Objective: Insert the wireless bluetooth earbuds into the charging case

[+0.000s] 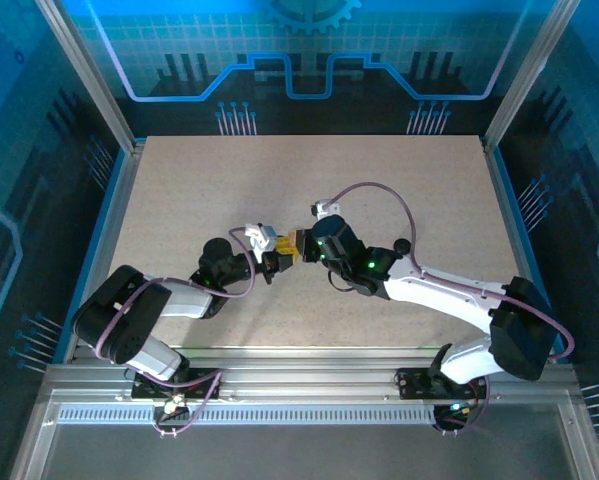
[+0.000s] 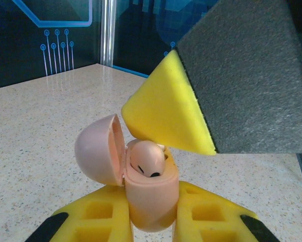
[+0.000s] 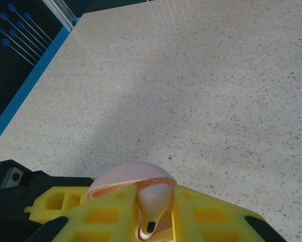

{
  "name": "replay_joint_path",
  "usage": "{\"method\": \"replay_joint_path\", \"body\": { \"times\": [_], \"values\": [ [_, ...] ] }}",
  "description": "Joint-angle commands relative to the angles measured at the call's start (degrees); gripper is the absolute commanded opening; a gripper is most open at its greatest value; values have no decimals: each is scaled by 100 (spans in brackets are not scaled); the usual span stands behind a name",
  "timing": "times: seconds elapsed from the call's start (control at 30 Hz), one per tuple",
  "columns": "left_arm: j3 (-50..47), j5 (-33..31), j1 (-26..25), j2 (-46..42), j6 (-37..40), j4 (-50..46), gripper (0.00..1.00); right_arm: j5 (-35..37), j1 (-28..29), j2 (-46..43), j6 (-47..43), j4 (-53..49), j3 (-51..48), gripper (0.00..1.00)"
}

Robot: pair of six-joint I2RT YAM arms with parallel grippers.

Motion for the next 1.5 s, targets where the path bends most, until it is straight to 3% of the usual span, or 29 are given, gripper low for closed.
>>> {"method": "replay_joint_path", "body": {
  "times": [0.0,0.87,1.47],
  "values": [
    [14,-41,60,-109,-28,499,17,-395,203,3,54,97,-46,24],
    [-18,-18,60,-133,16,445,17,-884,-42,-312,510,932,-685,36],
    [-10,28,60,-153,25,451,17,-798,-178,-737,465,724,-802,43]
  ]
}}
